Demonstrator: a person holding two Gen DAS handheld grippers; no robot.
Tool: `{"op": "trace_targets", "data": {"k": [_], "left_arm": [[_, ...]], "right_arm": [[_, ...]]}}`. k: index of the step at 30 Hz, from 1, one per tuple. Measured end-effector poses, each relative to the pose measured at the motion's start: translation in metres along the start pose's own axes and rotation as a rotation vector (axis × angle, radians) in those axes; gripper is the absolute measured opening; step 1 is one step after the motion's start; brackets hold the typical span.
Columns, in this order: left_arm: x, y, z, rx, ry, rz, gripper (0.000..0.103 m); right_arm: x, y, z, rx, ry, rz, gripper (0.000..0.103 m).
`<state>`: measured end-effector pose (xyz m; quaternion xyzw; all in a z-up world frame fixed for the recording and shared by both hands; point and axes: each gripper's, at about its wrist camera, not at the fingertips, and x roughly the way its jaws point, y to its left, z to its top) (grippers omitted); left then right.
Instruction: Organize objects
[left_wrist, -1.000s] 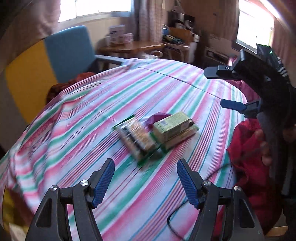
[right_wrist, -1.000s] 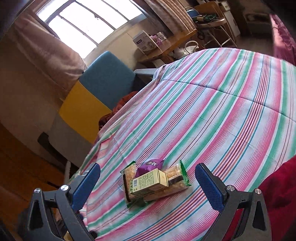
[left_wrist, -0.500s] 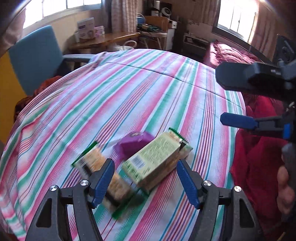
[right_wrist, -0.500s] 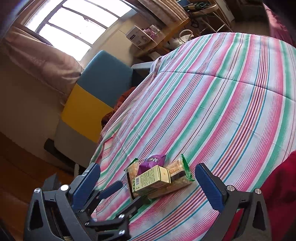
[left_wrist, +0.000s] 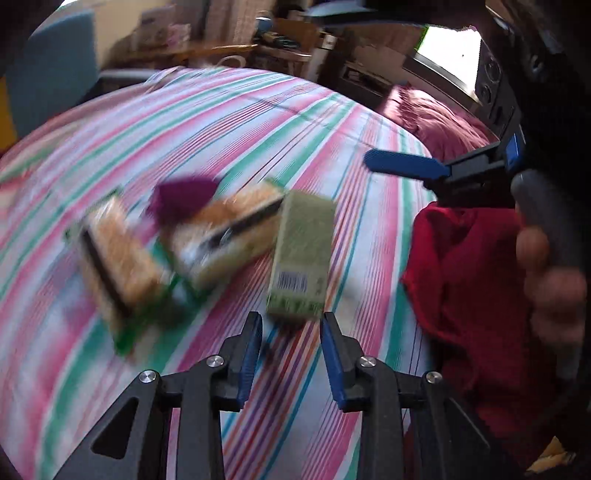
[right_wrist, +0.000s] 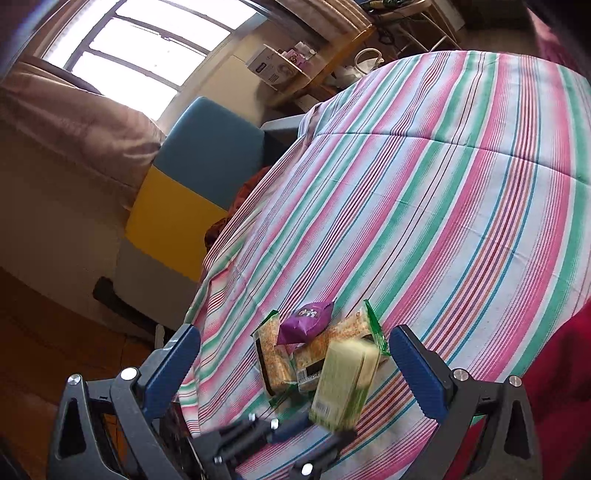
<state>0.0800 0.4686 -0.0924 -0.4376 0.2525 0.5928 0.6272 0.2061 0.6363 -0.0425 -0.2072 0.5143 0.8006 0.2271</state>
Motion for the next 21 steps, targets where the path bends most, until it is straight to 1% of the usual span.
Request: {"op": "trace_targets", "data": {"k": [2,4,6,8,10,12,14,16,17,21], "left_arm": [[-0.007,0.007,-0.015,-0.039,-0.001,-0.021,0.031],[-0.011,0.016,-0.018,-0.057,-0.002,-0.026,0.032],[-0.019,0.021,-0.023,-0.075,-0.012,-0.012,0.032],[-0.026,0.029,-0.021,-0.098,-0.023,0.024,0.033],[-0.029,0.040,-0.014,-0.142,-0.040,0.076,0.033],[-0.032,0.055,-0.006,-0.215,-0.067,0.092,0.034],[-0.033,0.066,0.004,-0.271,-0.096,0.135,0.038],[-0.034,0.078,0.012,-0.330,-0.119,0.141,0.040],[-0.034,0.084,0.016,-0.355,-0.130,0.149,0.044],[-0.024,0.093,0.036,-0.383,-0.130,0.172,0.046]], "right_arm": [[0.001,-0.001,0.000,0.004,0.004,-0.005,0.103],[0.001,-0.001,0.000,0.004,0.009,-0.009,0.103],[0.004,0.000,0.000,0.003,0.020,-0.016,0.103],[0.007,-0.001,-0.001,0.004,0.034,-0.025,0.103],[0.010,0.000,-0.002,-0.001,0.046,-0.037,0.103],[0.012,0.001,-0.003,-0.010,0.055,-0.047,0.103],[0.013,0.002,-0.003,-0.016,0.062,-0.053,0.103],[0.015,0.002,-0.003,-0.019,0.071,-0.060,0.103],[0.017,0.002,-0.003,-0.020,0.077,-0.062,0.103],[0.023,0.002,-0.004,-0.026,0.098,-0.067,0.103]]}}
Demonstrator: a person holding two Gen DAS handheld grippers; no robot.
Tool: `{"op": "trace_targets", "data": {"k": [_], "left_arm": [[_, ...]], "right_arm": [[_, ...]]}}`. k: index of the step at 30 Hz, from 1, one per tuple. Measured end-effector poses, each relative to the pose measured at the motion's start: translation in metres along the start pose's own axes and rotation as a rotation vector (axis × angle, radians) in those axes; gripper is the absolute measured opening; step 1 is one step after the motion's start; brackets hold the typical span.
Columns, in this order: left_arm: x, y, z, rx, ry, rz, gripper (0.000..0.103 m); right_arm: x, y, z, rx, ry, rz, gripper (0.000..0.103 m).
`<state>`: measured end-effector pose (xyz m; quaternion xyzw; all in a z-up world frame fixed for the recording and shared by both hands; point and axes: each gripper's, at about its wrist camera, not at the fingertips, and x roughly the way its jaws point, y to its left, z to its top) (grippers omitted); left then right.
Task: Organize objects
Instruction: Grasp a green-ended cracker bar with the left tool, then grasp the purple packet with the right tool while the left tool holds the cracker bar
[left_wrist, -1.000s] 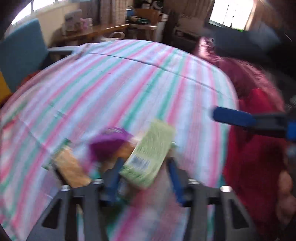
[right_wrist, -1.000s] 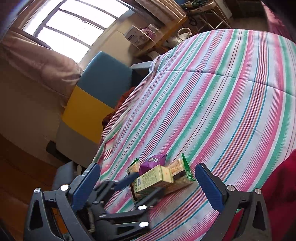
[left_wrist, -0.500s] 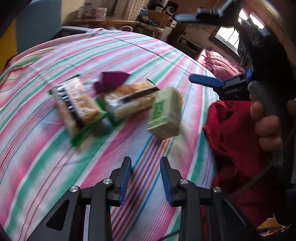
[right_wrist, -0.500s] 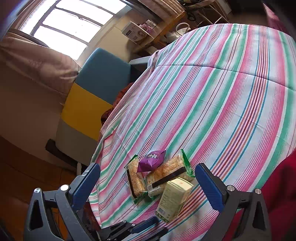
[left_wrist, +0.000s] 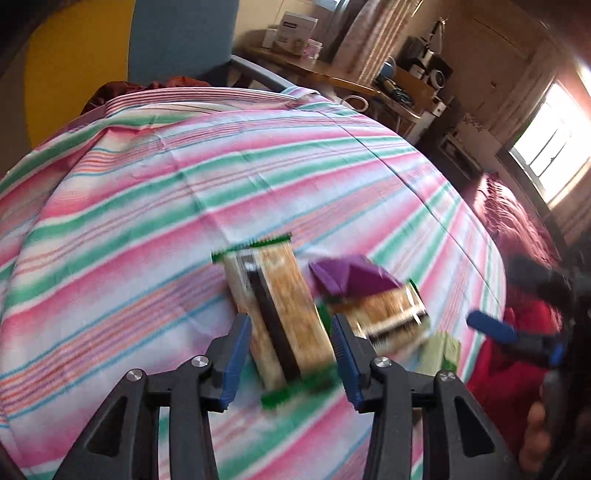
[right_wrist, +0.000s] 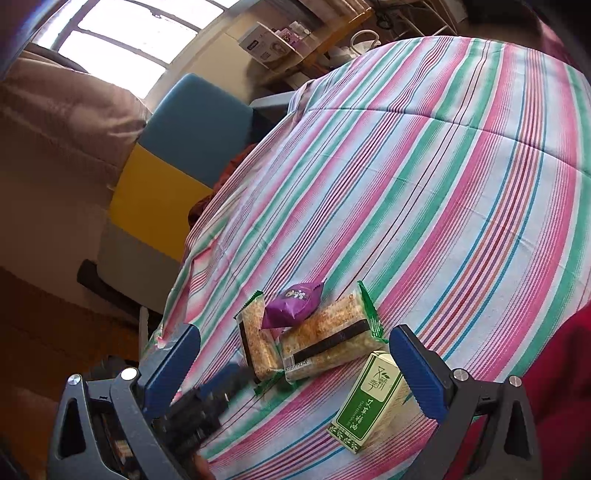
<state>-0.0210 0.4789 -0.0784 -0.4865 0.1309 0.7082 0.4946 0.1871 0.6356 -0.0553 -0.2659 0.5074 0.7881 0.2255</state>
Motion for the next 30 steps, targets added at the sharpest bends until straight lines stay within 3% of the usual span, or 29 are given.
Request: {"op": "trace_targets", "data": {"k": [3,4,5,7,10,11,24,30], "left_arm": [[0.016,-0.004,0.013,0.010,0.015,0.044,0.048],[0.020,-0.005,0.016,0.017,0.016,0.066,0.053],[0.028,-0.006,0.019,0.027,0.046,0.098,0.059],[0.043,-0.001,0.020,0.025,0.099,0.110,0.059],[0.040,-0.008,0.010,0.114,0.046,0.141,0.057],[0.037,-0.008,0.004,0.130,0.031,0.158,0.045],[-0.034,0.018,-0.087,0.093,-0.028,0.166,0.045],[-0.064,0.028,-0.128,0.036,-0.058,0.162,0.045]], "right_arm": [[0.005,0.001,0.000,-0.002,0.019,-0.002,0.103],[0.007,0.001,0.000,-0.002,0.024,-0.002,0.103],[0.008,0.001,0.000,-0.002,0.027,-0.003,0.103],[0.009,0.001,-0.001,-0.004,0.031,-0.005,0.103],[0.011,0.000,-0.001,-0.005,0.041,-0.005,0.103],[0.011,0.000,-0.001,-0.006,0.040,-0.005,0.103],[0.014,0.006,-0.004,-0.036,0.061,-0.035,0.103],[0.021,0.003,-0.006,-0.033,0.073,-0.151,0.103]]}}
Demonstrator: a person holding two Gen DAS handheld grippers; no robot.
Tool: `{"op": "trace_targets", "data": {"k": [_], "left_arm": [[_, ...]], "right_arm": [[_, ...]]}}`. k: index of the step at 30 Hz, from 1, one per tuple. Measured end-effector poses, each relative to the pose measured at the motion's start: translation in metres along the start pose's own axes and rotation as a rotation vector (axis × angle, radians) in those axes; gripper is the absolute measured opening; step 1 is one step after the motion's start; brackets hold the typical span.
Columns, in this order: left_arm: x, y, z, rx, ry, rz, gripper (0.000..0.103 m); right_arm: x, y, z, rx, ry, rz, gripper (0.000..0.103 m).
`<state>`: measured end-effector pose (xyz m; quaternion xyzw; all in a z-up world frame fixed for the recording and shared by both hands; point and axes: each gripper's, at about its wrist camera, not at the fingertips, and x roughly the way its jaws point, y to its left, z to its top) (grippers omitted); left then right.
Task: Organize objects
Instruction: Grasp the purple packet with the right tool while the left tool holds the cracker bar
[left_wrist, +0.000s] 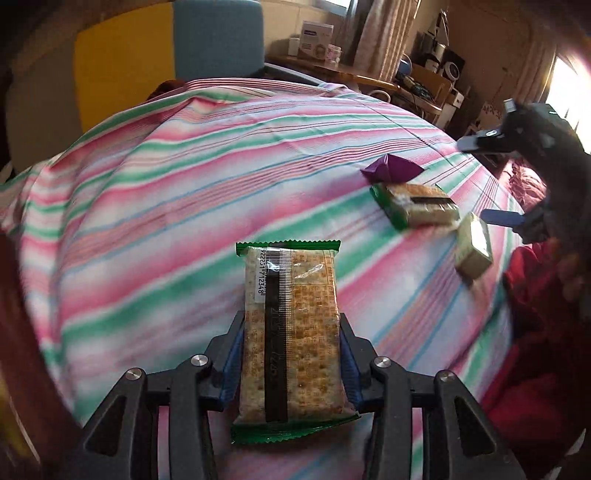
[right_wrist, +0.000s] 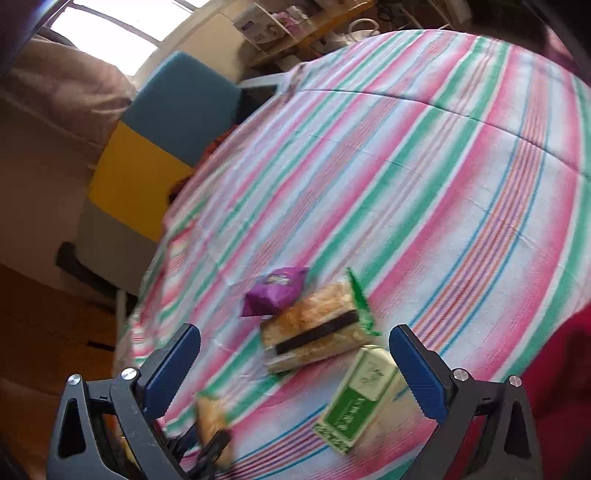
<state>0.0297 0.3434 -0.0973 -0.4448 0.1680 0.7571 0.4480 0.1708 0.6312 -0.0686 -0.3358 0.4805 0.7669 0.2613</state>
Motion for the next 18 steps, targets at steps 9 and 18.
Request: {"op": "trace_targets", "data": {"k": [9,18], "left_arm": [[-0.021,0.006,-0.028,-0.018,-0.022,-0.021,0.045],[-0.026,0.011,-0.038,-0.026,-0.058,-0.051,0.045]], "right_arm": [[0.019,0.010,-0.006,-0.075,0.067,-0.126,0.103],[0.015,0.007,-0.005,-0.079,0.059,-0.167,0.103]]}}
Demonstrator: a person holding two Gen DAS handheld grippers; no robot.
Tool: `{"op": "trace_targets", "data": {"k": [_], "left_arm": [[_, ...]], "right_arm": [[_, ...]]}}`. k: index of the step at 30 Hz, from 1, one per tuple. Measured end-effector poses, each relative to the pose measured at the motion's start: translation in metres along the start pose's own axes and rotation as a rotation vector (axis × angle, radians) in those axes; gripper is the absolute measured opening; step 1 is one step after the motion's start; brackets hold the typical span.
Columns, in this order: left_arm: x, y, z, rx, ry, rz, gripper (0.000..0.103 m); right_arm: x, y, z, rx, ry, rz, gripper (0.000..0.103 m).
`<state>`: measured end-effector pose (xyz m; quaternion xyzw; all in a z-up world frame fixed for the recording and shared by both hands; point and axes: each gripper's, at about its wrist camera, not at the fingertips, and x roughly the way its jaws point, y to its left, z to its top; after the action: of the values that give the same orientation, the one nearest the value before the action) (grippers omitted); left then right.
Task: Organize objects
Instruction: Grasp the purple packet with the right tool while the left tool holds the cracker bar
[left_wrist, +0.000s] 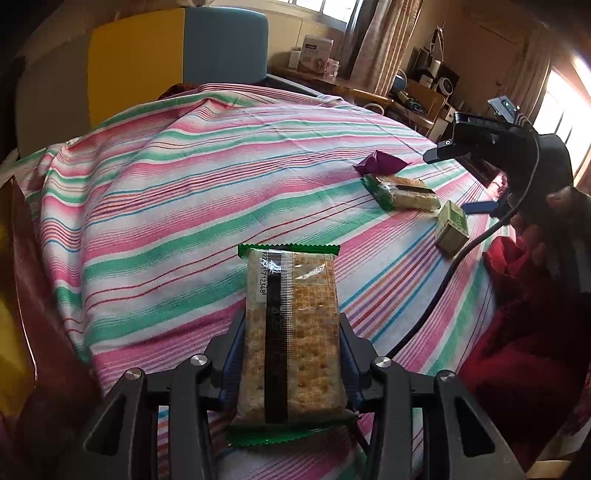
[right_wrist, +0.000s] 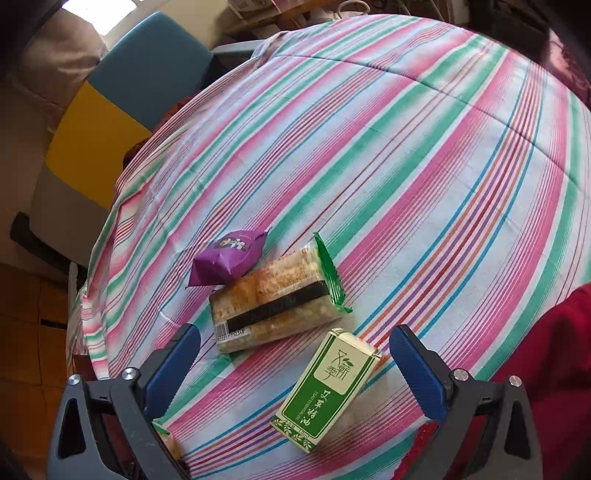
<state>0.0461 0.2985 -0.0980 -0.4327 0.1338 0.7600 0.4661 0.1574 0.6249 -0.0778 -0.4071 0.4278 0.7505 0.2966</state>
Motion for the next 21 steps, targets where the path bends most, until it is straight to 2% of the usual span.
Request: {"op": "trace_targets", "data": {"k": [2,5,11,14,16,18,21], "left_arm": [[-0.001,0.002,-0.001,-0.010,-0.006,-0.013,0.045],[-0.002,0.003,-0.002,-0.013,-0.010,-0.020,0.045],[-0.002,0.003,-0.003,-0.016,-0.019,-0.023,0.045],[-0.001,0.003,-0.004,-0.013,-0.024,-0.025,0.045],[-0.001,0.003,-0.004,-0.012,-0.026,-0.028,0.046],[-0.002,0.005,-0.004,-0.013,-0.028,-0.033,0.046],[-0.002,0.005,-0.005,-0.019,-0.033,-0.037,0.046]], "right_arm": [[-0.006,0.011,0.002,-0.065,-0.044,-0.029,0.103],[-0.007,0.030,0.010,-0.166,-0.058,-0.031,0.103],[0.016,0.072,0.027,-0.251,-0.018,-0.027,0.103],[0.041,0.081,0.036,-0.248,0.024,-0.095,0.101],[0.058,0.086,0.040,-0.253,0.052,-0.132,0.089],[0.076,0.087,0.042,-0.274,0.105,-0.217,0.063],[0.078,0.095,0.037,-0.379,0.090,-0.245,0.055]]}}
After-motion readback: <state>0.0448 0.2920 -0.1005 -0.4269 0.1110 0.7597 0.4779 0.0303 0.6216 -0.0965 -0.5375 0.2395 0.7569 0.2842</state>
